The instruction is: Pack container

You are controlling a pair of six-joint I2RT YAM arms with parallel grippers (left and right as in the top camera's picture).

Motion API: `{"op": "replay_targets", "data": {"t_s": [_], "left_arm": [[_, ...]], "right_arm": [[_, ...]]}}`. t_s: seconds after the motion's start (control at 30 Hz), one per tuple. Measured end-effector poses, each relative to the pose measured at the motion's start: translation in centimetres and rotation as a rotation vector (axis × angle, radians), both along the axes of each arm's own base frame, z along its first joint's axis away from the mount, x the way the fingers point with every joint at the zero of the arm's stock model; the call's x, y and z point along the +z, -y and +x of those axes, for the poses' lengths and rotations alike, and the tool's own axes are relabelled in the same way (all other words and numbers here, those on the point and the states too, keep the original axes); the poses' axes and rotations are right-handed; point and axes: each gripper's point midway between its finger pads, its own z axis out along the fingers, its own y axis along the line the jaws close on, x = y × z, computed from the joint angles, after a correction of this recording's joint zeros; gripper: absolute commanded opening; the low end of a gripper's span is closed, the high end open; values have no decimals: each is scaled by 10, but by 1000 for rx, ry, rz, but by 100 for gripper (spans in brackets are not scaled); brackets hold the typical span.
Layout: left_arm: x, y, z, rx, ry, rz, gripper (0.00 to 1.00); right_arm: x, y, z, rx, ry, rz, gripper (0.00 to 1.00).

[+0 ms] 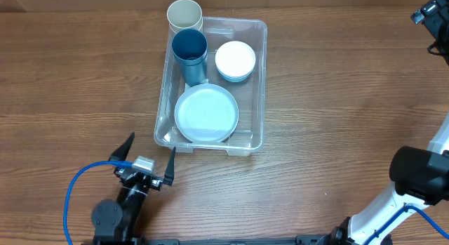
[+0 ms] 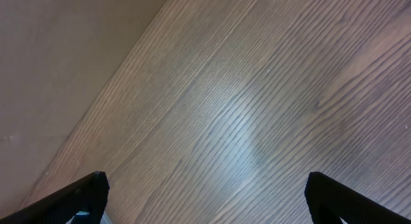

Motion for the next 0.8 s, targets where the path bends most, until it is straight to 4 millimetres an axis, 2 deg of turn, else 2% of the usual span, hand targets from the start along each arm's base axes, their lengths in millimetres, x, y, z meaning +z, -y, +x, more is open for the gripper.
{"op": "replay_targets", "data": {"t_s": [0.03,0.07,0.8], "left_arm": [[-10,0,0,0,-38,8,100],[-11,0,0,1,-42,8,100],[-11,-1,0,5,-42,8,100]], "right_arm": [[0,0,0,0,0,0,100],[0,0,0,0,0,0,100],[0,0,0,0,0,0,100]]}}
